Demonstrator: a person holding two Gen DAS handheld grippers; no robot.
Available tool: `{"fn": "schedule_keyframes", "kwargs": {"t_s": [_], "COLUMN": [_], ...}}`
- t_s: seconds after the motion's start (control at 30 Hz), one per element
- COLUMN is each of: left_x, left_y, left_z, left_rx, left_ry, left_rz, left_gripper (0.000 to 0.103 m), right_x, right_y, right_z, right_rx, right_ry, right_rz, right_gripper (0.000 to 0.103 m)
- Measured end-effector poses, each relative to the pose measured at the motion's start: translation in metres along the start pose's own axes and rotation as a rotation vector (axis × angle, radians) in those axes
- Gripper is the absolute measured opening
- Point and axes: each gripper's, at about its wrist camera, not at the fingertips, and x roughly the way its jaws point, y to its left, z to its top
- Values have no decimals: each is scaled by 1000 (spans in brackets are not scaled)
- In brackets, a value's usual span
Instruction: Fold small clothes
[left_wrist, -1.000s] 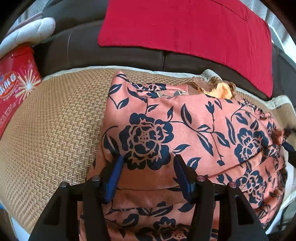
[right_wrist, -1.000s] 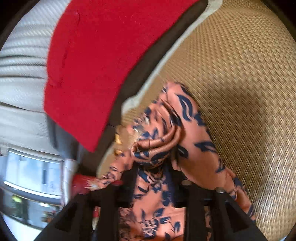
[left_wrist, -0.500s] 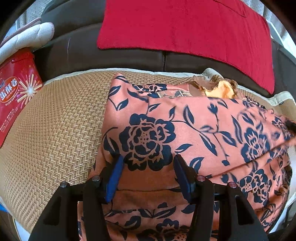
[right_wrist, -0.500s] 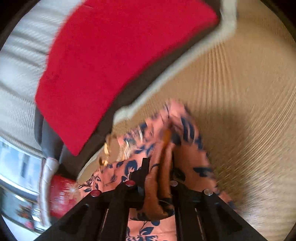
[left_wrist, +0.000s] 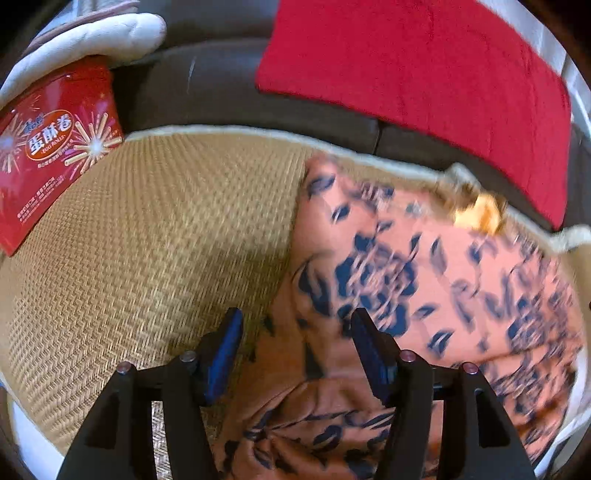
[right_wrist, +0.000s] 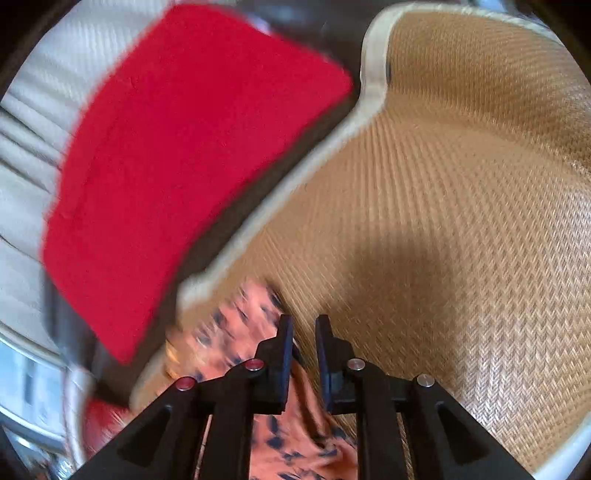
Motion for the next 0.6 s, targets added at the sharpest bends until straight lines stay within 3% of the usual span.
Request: {"fn": "schedule_keyframes", "kwargs": {"t_s": [0.1, 0.2, 0.27, 0.37, 0.4, 0.53, 0.6], "left_x": [-17, -24, -15, 18, 23, 13, 10], "left_y": [-19, -48, -64, -83, -82, -81, -74], "left_z": [5, 4, -1, -14, -16, -4, 5], "left_rx": [43, 124, 170, 219, 219, 188, 152], "left_ry": [-83, -119, -86, 70, 91, 33, 9], "left_rz": [-30, -62, -53, 1, 13, -18, -18], "left_gripper": [62, 65, 71, 71, 71, 71, 71], "right_x": [2, 26, 36, 78, 82, 67, 68], "right_y": [31, 66, 70, 75, 75, 96, 103], "right_z": [-12, -40, -56, -79, -81, -79, -78], "right_rx": [-132, -236, -261, -282, -279, -290, -284], "right_ry": [24, 104, 167, 348, 350, 273, 240], "right_rz": [75, 77, 62, -37, -31, 29, 16], "right_gripper": [16, 16, 16, 17, 16, 16, 16]}}
